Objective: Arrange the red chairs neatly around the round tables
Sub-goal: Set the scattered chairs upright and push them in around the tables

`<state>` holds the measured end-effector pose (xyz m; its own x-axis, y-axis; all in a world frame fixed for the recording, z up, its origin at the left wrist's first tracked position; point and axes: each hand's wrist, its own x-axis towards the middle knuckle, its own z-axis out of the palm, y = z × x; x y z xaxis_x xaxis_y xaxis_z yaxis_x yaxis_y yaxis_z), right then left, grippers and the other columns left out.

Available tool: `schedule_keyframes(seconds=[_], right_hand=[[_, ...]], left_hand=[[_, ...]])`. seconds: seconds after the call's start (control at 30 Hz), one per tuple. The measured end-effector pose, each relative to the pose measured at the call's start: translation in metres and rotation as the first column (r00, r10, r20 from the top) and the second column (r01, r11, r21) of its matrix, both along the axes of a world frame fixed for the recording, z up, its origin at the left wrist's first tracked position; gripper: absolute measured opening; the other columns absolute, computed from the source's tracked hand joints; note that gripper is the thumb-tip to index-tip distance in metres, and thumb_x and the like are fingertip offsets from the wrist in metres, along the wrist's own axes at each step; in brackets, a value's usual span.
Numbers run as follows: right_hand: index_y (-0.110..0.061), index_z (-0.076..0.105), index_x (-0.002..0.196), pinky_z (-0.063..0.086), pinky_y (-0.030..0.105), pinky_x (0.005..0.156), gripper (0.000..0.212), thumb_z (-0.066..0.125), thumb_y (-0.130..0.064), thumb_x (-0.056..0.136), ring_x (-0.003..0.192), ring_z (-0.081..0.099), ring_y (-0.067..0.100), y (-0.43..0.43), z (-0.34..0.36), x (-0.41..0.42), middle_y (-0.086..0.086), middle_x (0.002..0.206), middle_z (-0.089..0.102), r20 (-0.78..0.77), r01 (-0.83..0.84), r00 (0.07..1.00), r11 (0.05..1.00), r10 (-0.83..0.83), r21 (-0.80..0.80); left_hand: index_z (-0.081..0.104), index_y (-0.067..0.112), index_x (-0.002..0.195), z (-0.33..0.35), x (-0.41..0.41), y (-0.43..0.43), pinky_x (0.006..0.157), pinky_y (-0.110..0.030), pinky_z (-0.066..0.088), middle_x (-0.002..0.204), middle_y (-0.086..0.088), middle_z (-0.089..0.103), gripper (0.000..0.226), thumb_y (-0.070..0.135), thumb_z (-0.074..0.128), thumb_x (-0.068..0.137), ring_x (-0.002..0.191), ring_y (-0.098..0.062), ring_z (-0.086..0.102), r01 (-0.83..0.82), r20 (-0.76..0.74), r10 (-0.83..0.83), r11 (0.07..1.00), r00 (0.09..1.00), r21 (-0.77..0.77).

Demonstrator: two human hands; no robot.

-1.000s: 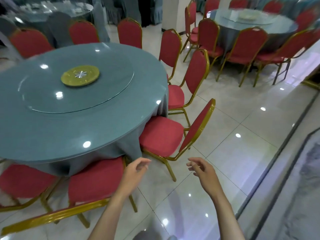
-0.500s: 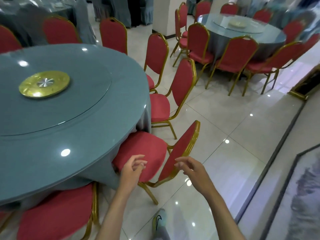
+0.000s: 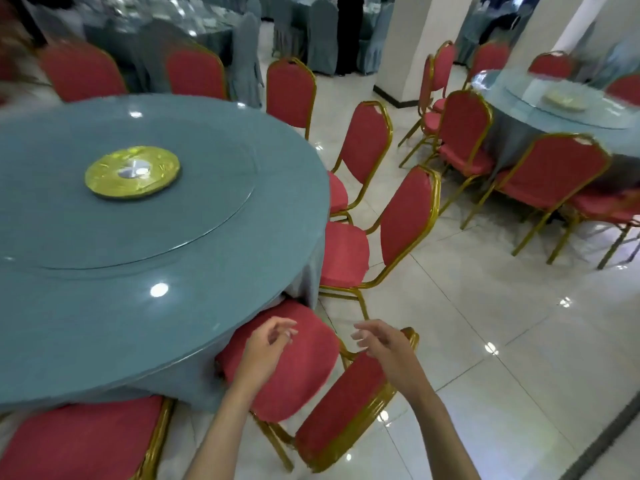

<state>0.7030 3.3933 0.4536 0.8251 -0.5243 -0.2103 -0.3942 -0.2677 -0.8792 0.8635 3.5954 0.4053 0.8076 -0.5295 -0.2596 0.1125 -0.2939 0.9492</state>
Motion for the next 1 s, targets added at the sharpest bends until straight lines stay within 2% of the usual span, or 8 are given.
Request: schedule_keyframes(seconds=[0.1,0.3,0.43,0.57,0.63,0.77,0.9,1.0], right_hand=[[-0.037,0.070,0.110,0.056,0.038,0.095,0.019,0.054,-0.030,0.105,0.101,0.069,0.006,-0.033,-0.008,0.025,-0.017,0.106,0.073,0.011,-0.057,0.998,0.997,0.057,0.047],[-0.029,0.070,0.114,0.056,0.025,0.089,0.018,0.056,-0.023,0.105,0.098,0.070,0.004,-0.096,-0.032,0.059,-0.019,0.102,0.073,0.006,-0.289,0.957,0.950,0.290,0.118],[-0.028,0.071,0.114,0.050,0.014,0.086,0.017,0.059,-0.022,0.104,0.101,0.067,-0.003,-0.138,-0.050,0.061,-0.015,0.106,0.074,-0.047,-0.463,0.879,0.872,0.475,0.161],[-0.034,0.070,0.114,0.050,0.015,0.088,0.022,0.059,-0.020,0.103,0.100,0.067,-0.004,-0.165,-0.075,0.055,-0.013,0.105,0.075,-0.144,-0.577,0.780,0.789,0.609,0.212],[-0.035,0.071,0.113,0.051,0.019,0.089,0.024,0.059,-0.017,0.102,0.099,0.068,-0.001,-0.169,-0.083,0.054,-0.011,0.103,0.076,-0.140,-0.622,0.742,0.751,0.656,0.222],[-0.034,0.071,0.113,0.054,0.025,0.093,0.026,0.058,-0.015,0.101,0.099,0.070,0.003,-0.164,-0.086,0.057,-0.012,0.101,0.076,-0.113,-0.704,0.672,0.679,0.732,0.208],[-0.035,0.071,0.110,0.053,0.021,0.092,0.021,0.059,-0.019,0.102,0.101,0.067,-0.002,-0.155,-0.091,0.052,-0.013,0.104,0.075,-0.139,-0.770,0.603,0.619,0.786,0.155],[-0.036,0.070,0.106,0.050,0.019,0.094,0.019,0.061,-0.021,0.101,0.106,0.064,0.002,-0.146,-0.101,0.038,-0.015,0.109,0.070,-0.201,-0.810,0.569,0.586,0.797,0.029]], left_hand=[[0.072,0.026,0.102,-0.001,0.004,-0.014,0.078,-0.020,0.051,0.095,0.008,0.077,0.028,0.003,0.056,0.100,0.090,-0.010,0.071,-0.084,0.014,0.084,0.996,0.996,0.031],[0.072,0.027,0.103,-0.009,-0.016,-0.049,0.082,-0.025,0.054,0.095,0.011,0.077,0.028,0.004,0.056,0.098,0.087,-0.009,0.072,-0.227,0.057,0.221,0.964,0.974,0.136],[0.073,0.023,0.102,-0.012,-0.054,-0.077,0.078,-0.016,0.054,0.096,0.012,0.077,0.024,0.004,0.058,0.100,0.087,-0.005,0.072,-0.379,0.056,0.375,0.911,0.925,0.163],[0.075,0.024,0.098,-0.019,-0.095,-0.093,0.079,-0.023,0.055,0.100,0.006,0.078,0.025,0.006,0.059,0.102,0.093,-0.013,0.075,-0.504,-0.033,0.516,0.848,0.856,0.166],[0.074,0.020,0.103,-0.016,-0.113,-0.098,0.078,-0.019,0.055,0.100,0.005,0.078,0.020,0.006,0.059,0.102,0.093,-0.014,0.074,-0.557,-0.027,0.568,0.814,0.822,0.163],[0.073,0.020,0.104,-0.007,-0.143,-0.100,0.075,-0.016,0.054,0.098,0.008,0.078,0.018,0.007,0.060,0.101,0.093,-0.010,0.073,-0.624,0.002,0.634,0.760,0.773,0.179],[0.075,0.034,0.099,-0.014,-0.173,-0.092,0.083,-0.026,0.054,0.101,0.011,0.076,0.021,0.017,0.064,0.100,0.095,-0.008,0.071,-0.625,0.006,0.639,0.749,0.769,0.221],[0.073,0.043,0.098,-0.027,-0.198,-0.084,0.091,-0.034,0.059,0.103,0.015,0.075,0.026,0.018,0.063,0.100,0.100,-0.008,0.071,-0.595,0.008,0.617,0.756,0.787,0.274]])
